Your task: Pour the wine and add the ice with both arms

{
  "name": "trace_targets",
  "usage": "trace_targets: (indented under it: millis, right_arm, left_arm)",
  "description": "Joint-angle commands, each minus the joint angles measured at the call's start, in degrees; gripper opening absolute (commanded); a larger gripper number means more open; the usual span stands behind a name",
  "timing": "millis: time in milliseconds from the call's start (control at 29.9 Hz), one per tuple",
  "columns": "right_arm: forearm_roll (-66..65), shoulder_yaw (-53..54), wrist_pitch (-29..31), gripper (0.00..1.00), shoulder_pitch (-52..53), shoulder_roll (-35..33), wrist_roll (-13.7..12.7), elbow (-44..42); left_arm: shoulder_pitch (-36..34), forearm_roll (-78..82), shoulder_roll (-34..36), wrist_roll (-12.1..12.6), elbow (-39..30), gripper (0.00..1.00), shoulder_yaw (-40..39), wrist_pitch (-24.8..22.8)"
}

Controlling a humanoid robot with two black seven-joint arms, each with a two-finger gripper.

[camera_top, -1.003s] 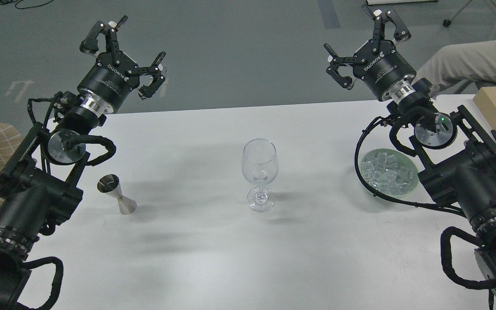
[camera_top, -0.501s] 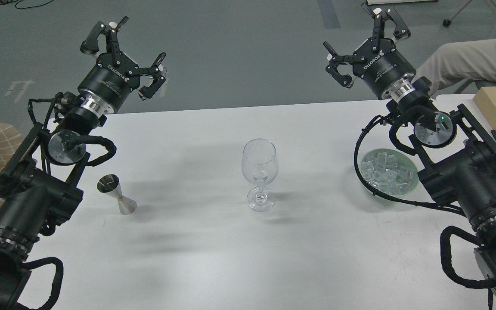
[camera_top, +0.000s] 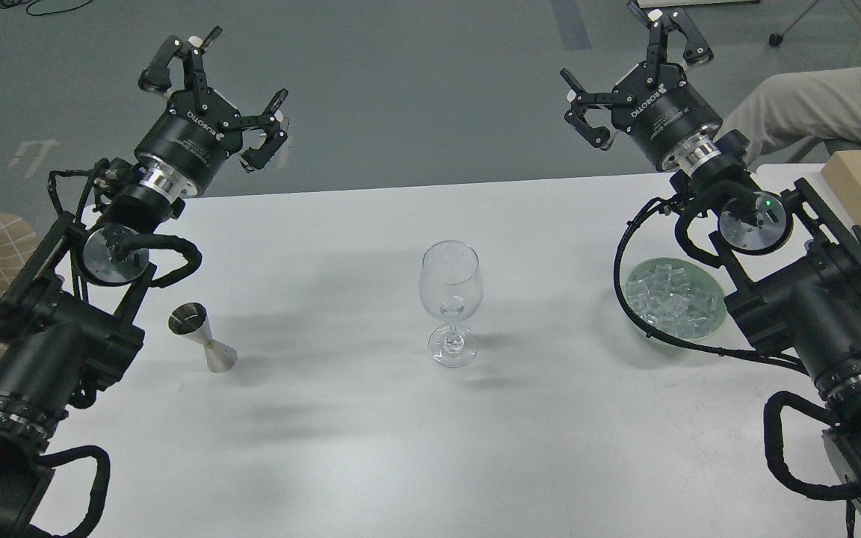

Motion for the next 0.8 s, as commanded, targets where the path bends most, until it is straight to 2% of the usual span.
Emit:
trace_targets:
  millis: [0,769]
  right_arm:
    - [0.0,0.0,0.0,1.0,0.0,0.1,0.0,0.1]
    - [0.0,0.0,0.0,1.0,-0.1,0.3,0.0,0.1]
  left_arm:
    - [0.0,0.0,0.0,0.0,0.1,0.98,-0.2,0.0]
    - [0.2,-0.1,-0.1,0.0,0.0,0.98,-0.2,0.0]
